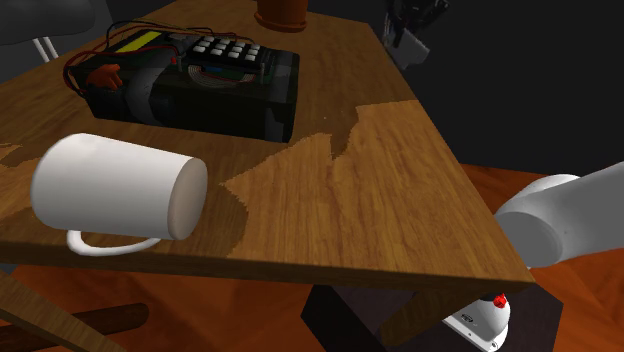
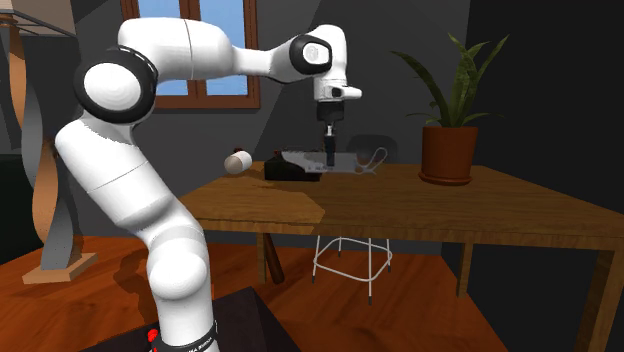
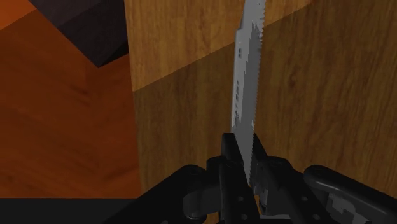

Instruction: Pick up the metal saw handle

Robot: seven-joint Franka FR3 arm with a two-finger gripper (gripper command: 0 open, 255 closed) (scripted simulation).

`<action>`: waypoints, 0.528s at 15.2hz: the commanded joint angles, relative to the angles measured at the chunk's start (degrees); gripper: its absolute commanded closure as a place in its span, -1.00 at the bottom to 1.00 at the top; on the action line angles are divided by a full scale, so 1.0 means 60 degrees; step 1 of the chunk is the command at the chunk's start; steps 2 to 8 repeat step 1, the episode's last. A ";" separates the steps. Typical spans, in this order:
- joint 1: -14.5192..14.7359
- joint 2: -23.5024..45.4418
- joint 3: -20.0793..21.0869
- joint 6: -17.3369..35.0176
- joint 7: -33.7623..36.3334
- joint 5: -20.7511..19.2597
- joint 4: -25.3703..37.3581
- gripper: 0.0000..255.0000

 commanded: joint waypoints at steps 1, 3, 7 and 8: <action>-0.0001 0.0007 -0.0002 -0.0081 -0.0001 -0.0001 0.0086 1.00; -0.0001 0.0007 -0.0002 -0.0081 -0.0001 -0.0001 0.0086 1.00; -0.0001 0.0007 -0.0002 -0.0081 -0.0001 -0.0001 0.0086 1.00; -0.0001 0.0007 -0.0002 -0.0081 -0.0001 -0.0001 0.0086 1.00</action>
